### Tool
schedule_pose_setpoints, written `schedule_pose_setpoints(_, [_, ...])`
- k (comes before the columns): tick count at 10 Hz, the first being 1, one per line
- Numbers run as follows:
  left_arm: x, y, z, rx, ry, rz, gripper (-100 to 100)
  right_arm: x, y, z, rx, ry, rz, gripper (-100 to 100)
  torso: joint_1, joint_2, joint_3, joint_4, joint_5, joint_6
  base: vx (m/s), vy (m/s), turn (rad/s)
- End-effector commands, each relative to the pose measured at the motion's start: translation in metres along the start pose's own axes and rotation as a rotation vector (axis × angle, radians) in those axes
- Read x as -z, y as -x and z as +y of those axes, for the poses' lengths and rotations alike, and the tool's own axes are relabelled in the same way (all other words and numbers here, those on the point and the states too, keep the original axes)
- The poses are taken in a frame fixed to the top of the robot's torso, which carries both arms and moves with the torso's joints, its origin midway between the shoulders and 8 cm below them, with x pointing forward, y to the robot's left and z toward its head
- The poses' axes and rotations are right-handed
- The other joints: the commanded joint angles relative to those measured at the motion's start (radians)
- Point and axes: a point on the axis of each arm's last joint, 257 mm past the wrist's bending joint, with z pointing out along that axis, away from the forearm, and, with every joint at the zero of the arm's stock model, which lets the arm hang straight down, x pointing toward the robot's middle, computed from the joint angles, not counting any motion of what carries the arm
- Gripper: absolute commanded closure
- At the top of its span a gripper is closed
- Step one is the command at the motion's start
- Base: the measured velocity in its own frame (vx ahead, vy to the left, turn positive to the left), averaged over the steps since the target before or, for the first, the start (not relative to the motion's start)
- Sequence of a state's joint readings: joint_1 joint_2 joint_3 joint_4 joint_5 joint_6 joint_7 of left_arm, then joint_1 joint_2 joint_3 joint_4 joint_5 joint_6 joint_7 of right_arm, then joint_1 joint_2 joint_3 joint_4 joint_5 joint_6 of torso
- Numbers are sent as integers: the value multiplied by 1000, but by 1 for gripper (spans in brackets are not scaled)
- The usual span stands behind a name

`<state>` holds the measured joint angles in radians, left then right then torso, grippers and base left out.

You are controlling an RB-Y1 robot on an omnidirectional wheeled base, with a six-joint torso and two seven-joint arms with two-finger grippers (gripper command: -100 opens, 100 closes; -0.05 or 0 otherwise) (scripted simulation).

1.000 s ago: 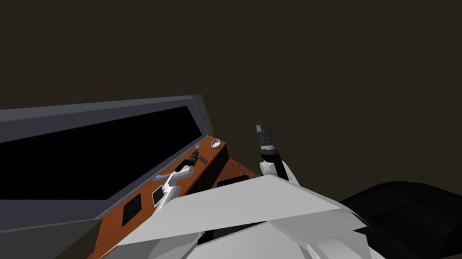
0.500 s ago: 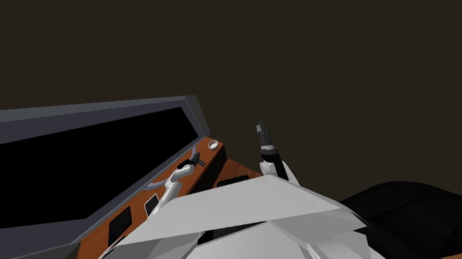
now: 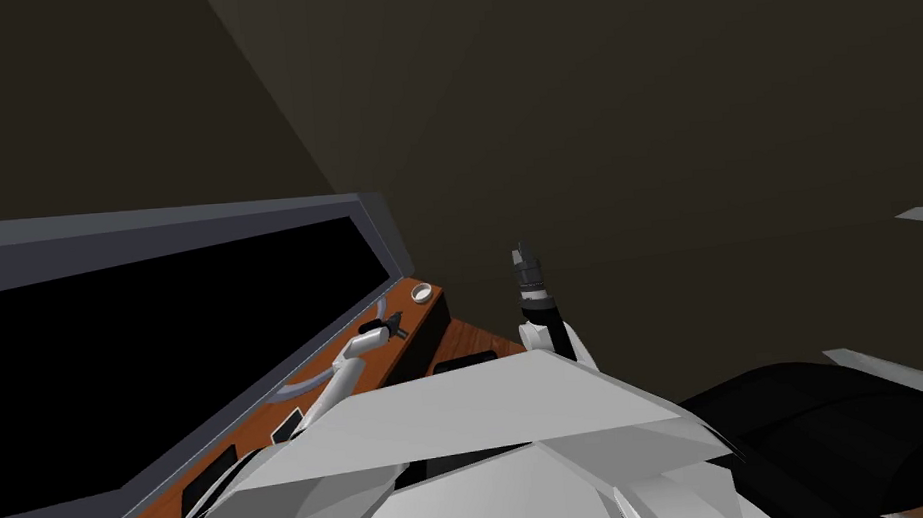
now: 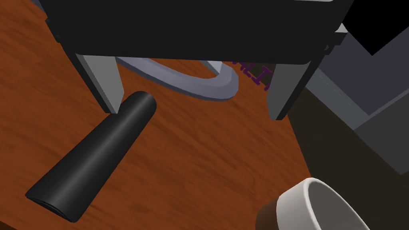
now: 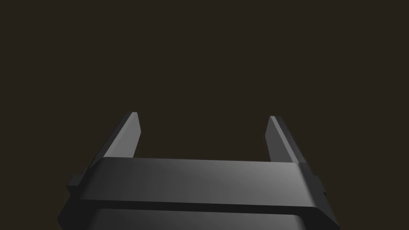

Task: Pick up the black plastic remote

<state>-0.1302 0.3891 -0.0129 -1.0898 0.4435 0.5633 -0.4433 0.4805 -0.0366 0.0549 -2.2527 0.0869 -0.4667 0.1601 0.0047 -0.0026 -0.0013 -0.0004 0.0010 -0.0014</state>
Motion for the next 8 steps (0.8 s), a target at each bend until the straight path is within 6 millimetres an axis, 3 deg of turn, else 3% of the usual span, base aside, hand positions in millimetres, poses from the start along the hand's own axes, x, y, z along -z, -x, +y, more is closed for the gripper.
schedule_pose_setpoints(1, [-3,-3,19,-7,60,21,-100,0,0,0,0,0,0,0,0,0,0,0,0,0,15,31,-100])
schedule_pose_setpoints(8, [-8,-14,73,-52,261,108,-100,0,0,0,0,0,0,0,0,-1,0,0,0,-1,17,31,-96])
